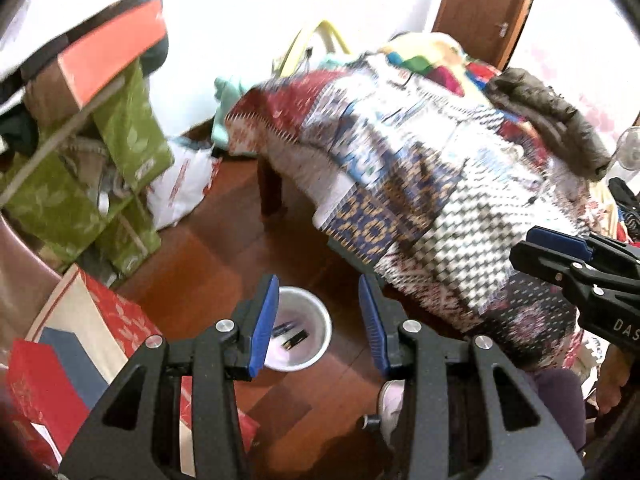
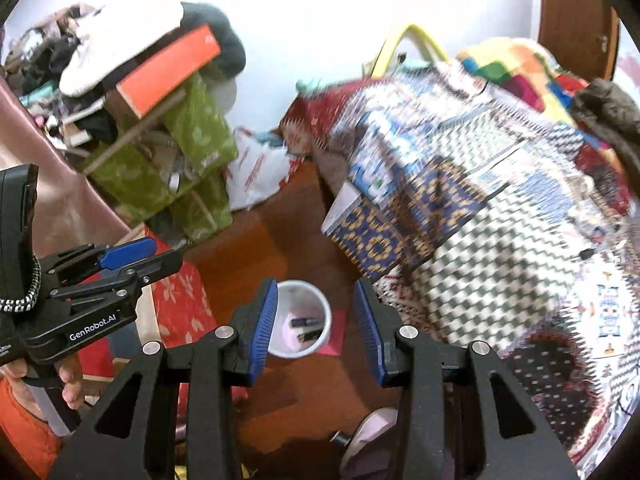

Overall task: Collect trash
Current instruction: 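Move both open grippers back over the bed items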

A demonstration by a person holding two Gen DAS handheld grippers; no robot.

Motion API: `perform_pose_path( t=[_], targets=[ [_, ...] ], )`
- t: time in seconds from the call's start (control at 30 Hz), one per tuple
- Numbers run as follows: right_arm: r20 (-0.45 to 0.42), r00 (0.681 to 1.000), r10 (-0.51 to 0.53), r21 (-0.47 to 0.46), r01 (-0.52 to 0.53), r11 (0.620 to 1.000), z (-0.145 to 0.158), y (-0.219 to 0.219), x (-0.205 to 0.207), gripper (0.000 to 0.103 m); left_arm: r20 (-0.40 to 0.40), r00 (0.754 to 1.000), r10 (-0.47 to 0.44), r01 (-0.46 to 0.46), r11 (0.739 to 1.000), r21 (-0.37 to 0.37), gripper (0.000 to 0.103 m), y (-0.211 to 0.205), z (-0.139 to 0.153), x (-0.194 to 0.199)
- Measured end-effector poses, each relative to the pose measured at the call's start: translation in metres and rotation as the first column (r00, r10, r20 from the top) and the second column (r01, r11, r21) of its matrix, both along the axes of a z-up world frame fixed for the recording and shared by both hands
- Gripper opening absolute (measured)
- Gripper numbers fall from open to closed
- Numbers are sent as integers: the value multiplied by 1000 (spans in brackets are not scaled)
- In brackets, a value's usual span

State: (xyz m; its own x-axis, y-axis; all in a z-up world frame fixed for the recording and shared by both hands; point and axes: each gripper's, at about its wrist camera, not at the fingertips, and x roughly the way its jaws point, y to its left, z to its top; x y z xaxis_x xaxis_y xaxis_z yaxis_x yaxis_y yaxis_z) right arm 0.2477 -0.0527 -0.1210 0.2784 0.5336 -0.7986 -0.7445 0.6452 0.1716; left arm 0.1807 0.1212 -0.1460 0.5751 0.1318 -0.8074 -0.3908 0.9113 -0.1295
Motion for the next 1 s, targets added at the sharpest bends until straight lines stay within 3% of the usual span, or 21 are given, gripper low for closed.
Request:
perform_pose_path(
  t=[0.4, 0.67, 1.0],
  targets=[
    [106, 985, -135, 104, 124, 987, 62, -93, 12, 36, 151, 981, -118, 108, 992, 69, 40, -90, 70, 22],
    [173, 953, -247, 126, 227, 966, 87, -159, 33, 37, 191, 957, -218, 207, 975, 79, 40, -148, 93, 62],
    [190, 910, -368, 121, 350, 929, 92, -232, 69, 37, 194, 923, -333, 324, 943, 76, 40, -209, 100, 126]
  ],
)
